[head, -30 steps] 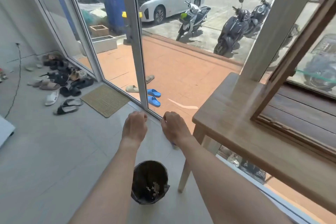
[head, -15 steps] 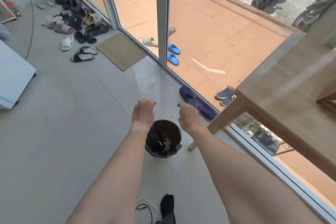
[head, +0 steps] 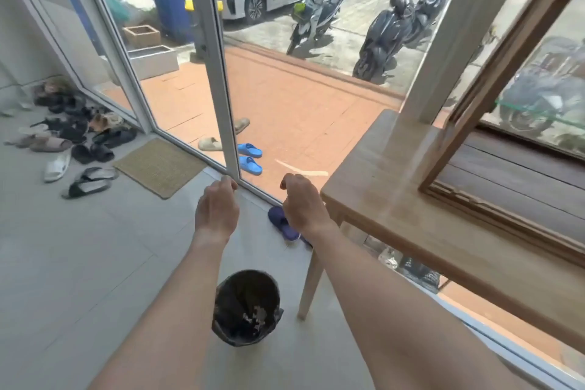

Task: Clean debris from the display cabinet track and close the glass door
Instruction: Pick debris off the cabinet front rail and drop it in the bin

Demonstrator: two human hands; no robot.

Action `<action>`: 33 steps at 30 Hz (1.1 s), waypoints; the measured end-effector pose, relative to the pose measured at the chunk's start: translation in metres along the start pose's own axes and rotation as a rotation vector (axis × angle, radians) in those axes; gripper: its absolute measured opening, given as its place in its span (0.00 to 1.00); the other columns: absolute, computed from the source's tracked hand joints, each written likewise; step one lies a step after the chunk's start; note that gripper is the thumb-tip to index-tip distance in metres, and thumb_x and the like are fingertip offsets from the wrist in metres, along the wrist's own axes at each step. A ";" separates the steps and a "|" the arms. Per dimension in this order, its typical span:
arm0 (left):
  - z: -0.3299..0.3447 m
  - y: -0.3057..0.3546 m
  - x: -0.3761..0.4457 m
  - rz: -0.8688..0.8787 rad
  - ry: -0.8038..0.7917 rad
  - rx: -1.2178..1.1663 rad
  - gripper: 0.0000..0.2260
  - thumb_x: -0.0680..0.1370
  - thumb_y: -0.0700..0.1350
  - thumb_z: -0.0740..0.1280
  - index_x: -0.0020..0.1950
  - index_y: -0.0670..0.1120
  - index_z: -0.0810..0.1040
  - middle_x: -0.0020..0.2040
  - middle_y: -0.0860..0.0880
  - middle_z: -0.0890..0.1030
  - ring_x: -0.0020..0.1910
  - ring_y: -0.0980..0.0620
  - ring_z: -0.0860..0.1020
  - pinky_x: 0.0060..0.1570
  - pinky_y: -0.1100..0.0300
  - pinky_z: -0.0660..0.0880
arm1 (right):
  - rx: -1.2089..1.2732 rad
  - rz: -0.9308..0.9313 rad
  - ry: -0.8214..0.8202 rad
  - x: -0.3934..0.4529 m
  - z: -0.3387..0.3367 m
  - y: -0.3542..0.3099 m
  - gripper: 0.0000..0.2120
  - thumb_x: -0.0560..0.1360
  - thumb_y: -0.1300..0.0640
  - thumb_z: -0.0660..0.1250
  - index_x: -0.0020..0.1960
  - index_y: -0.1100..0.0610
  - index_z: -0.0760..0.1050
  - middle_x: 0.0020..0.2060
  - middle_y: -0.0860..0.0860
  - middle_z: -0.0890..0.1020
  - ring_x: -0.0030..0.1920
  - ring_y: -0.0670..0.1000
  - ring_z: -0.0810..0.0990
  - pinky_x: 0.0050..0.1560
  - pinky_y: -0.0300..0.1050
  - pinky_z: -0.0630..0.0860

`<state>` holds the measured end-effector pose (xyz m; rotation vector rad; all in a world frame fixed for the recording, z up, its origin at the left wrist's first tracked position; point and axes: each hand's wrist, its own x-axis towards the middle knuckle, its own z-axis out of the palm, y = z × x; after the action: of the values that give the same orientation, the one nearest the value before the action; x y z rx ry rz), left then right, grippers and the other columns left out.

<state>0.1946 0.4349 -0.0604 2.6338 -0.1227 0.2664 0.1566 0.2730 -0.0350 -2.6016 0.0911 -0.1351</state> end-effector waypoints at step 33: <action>0.108 0.347 -0.054 0.760 -0.383 -0.151 0.13 0.80 0.34 0.57 0.57 0.45 0.78 0.54 0.42 0.80 0.52 0.38 0.80 0.51 0.46 0.79 | -0.036 0.703 0.500 -0.156 -0.220 0.250 0.19 0.74 0.72 0.55 0.60 0.64 0.76 0.56 0.62 0.80 0.60 0.62 0.77 0.61 0.53 0.75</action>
<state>0.1130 0.0808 -0.0049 2.3428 -1.2223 -0.0106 -0.0331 -0.0386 0.0132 -2.3500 1.1638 -0.5160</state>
